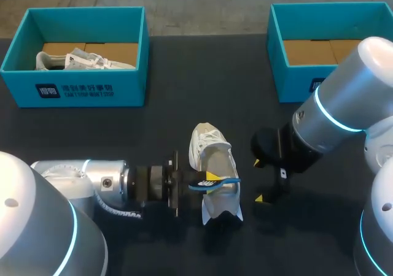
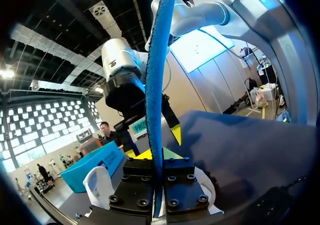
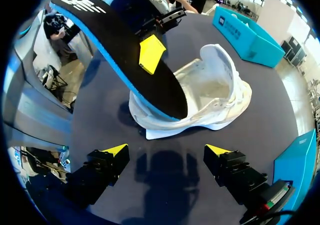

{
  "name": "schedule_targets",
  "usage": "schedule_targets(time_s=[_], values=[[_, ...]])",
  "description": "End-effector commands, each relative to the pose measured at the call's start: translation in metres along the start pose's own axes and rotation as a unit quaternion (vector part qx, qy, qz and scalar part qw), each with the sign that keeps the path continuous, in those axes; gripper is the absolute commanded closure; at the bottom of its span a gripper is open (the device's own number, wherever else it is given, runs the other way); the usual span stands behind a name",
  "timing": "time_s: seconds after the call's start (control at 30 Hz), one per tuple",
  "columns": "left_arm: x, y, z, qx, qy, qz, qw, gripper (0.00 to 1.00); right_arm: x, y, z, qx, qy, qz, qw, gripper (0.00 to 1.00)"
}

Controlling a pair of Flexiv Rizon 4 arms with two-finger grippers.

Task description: Take the shoe out of the shoebox, open the shoe tongue, remove and reinsert the insole, then place the shoe into the shoebox

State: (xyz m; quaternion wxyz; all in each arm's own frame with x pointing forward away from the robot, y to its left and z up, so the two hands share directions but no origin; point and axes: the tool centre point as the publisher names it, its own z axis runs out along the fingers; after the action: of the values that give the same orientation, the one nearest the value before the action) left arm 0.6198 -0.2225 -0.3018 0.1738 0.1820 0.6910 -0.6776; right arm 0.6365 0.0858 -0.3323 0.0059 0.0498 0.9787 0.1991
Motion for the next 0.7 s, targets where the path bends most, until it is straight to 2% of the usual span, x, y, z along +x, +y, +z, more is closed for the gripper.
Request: schedule_targets(time_s=[0.03,0.7], values=[[0.001,0.003,0.002,-0.001,0.005,0.006,1.0,1.0,0.001,0.0,0.002,0.0,-0.002,0.0,1.0,0.0],[0.006,0.018,0.003,-0.033,-0.007,0.03,0.999,1.0,0.001,0.0,0.002,0.0,-0.002,0.0,1.0,0.0]])
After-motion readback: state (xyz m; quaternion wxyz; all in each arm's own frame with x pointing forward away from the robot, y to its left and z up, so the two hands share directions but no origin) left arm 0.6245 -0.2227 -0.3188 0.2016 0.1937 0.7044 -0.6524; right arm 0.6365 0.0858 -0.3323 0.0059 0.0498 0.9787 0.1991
